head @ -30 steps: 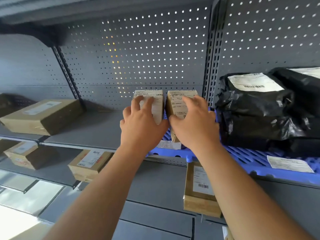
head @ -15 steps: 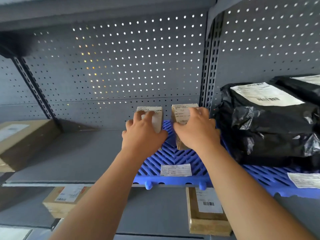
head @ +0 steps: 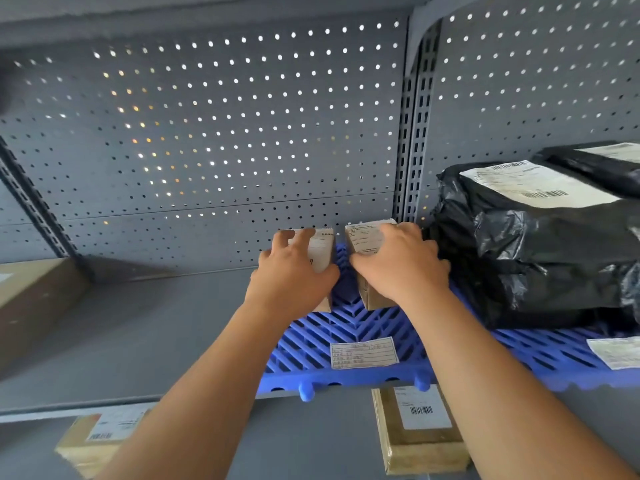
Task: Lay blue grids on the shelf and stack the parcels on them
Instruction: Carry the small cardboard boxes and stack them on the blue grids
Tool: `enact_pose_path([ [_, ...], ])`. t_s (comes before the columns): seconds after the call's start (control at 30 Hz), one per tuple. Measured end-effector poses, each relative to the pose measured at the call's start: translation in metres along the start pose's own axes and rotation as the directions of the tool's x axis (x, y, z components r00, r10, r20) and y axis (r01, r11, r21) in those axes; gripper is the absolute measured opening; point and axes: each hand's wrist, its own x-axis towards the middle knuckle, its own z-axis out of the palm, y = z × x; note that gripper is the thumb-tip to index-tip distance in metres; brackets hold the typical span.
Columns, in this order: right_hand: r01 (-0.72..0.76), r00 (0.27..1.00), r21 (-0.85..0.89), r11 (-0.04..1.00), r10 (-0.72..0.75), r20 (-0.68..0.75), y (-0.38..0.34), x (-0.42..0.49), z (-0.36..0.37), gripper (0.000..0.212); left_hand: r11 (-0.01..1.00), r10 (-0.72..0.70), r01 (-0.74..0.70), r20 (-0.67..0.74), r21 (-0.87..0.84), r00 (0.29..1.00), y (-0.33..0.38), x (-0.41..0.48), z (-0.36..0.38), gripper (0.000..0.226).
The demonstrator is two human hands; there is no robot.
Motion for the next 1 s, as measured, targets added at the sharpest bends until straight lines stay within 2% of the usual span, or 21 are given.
enact_pose_path([
  [0.17, 0.055, 0.993, 0.046, 0.997, -0.050, -0.111, -0.004, -0.004, -0.005, 0.065, 1.000, -0.014, 0.014, -0.018, -0.019, 1.000, 0.002, 0.001, -0.001, 0.072],
  [0.37, 0.175, 0.970, 0.094, 0.980, -0.155, -0.186, -0.008, -0.012, -0.011, 0.059, 1.000, -0.028, 0.028, -0.102, -0.006, 0.994, 0.008, -0.004, -0.005, 0.065],
  [0.47, 0.244, 0.955, 0.109, 0.964, -0.218, -0.202, -0.008, -0.018, -0.013, 0.054, 0.997, -0.058, 0.052, -0.135, -0.052, 0.989, 0.015, -0.011, -0.007, 0.062],
  [0.7, 0.346, 0.929, 0.135, 0.928, -0.320, -0.184, -0.004, -0.030, -0.015, 0.044, 0.992, -0.124, 0.118, -0.196, -0.040, 0.973, 0.023, -0.037, -0.011, 0.059],
  [0.87, 0.442, 0.891, 0.135, 0.887, -0.415, -0.187, -0.003, -0.042, -0.009, 0.040, 0.976, -0.217, 0.217, -0.241, -0.028, 0.946, 0.018, -0.065, -0.011, 0.057],
  [1.0, 0.523, 0.852, 0.173, 0.835, -0.501, -0.152, -0.011, -0.056, 0.006, 0.046, 0.943, -0.321, 0.333, -0.286, -0.008, 0.903, 0.005, -0.096, -0.012, 0.058],
])
